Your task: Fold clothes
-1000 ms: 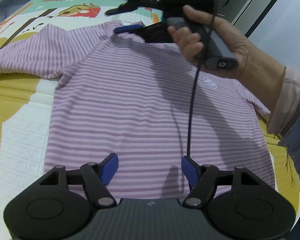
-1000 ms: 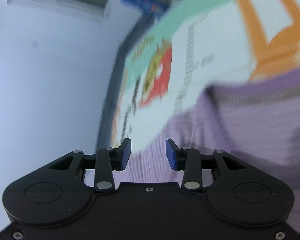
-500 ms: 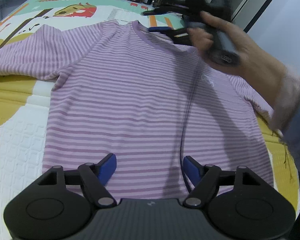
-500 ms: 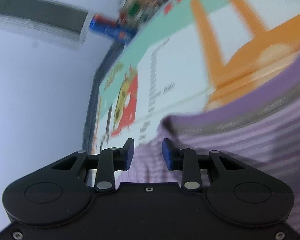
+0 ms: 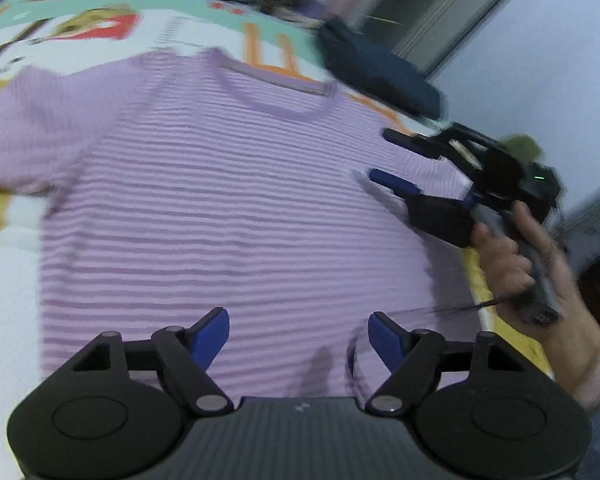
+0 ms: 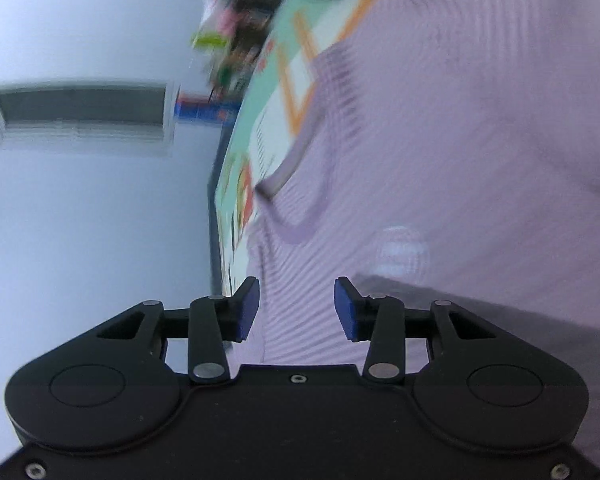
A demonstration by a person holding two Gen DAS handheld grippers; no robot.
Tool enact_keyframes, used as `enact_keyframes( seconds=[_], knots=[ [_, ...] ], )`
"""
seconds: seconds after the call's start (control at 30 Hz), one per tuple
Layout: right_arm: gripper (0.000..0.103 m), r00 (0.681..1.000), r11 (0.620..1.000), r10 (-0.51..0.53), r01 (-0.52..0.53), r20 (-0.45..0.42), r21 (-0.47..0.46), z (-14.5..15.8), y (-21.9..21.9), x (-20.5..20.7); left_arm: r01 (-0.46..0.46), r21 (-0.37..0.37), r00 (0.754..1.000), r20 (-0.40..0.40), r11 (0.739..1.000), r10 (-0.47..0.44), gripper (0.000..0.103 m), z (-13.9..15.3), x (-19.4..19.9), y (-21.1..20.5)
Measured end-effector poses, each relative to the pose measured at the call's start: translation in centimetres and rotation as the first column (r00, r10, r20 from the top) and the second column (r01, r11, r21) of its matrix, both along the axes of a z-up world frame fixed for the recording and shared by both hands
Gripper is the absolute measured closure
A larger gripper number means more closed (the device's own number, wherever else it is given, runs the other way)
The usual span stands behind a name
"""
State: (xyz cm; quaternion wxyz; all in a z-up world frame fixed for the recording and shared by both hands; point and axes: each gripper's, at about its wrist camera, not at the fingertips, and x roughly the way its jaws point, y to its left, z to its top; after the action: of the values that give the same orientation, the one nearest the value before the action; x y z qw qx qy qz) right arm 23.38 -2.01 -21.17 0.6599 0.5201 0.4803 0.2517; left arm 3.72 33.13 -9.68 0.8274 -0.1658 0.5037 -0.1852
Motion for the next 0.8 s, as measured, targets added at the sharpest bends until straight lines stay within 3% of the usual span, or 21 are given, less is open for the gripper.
enact_keyframes(
  seconds=[0.1,0.23,0.37,0.6,0.8],
  knots=[
    [0.062,0.996,0.996,-0.085,0.085,0.012,0.012,-0.1,-2.7,-0.9,0.089,-0.065,0.996,0.007,0.994,-0.088,0.026,0.4,-0.9,-1.0],
    [0.062,0.979,0.980,-0.196,0.197,0.051,-0.008,0.5,-5.5,-1.6,0.169,-0.083,0.986,0.021,0.982,-0.168,0.026,0.9,-1.9,-2.3],
    [0.062,0.968,0.970,-0.229,0.236,0.106,-0.059,2.4,-7.5,-1.8,0.139,-0.004,0.990,0.028,0.990,-0.139,0.026,1.0,-1.5,-2.5],
    [0.058,0.998,0.994,-0.044,0.048,0.042,-0.102,3.5,-5.9,-5.5,-0.010,0.178,1.000,0.017,0.984,0.007,0.026,-0.6,0.2,-1.4],
    [0.063,0.996,0.970,-0.087,0.092,0.035,-0.227,3.5,-5.2,-10.6,-0.010,0.228,1.000,0.028,0.974,0.003,0.027,-1.3,-0.4,-1.3]
  ],
)
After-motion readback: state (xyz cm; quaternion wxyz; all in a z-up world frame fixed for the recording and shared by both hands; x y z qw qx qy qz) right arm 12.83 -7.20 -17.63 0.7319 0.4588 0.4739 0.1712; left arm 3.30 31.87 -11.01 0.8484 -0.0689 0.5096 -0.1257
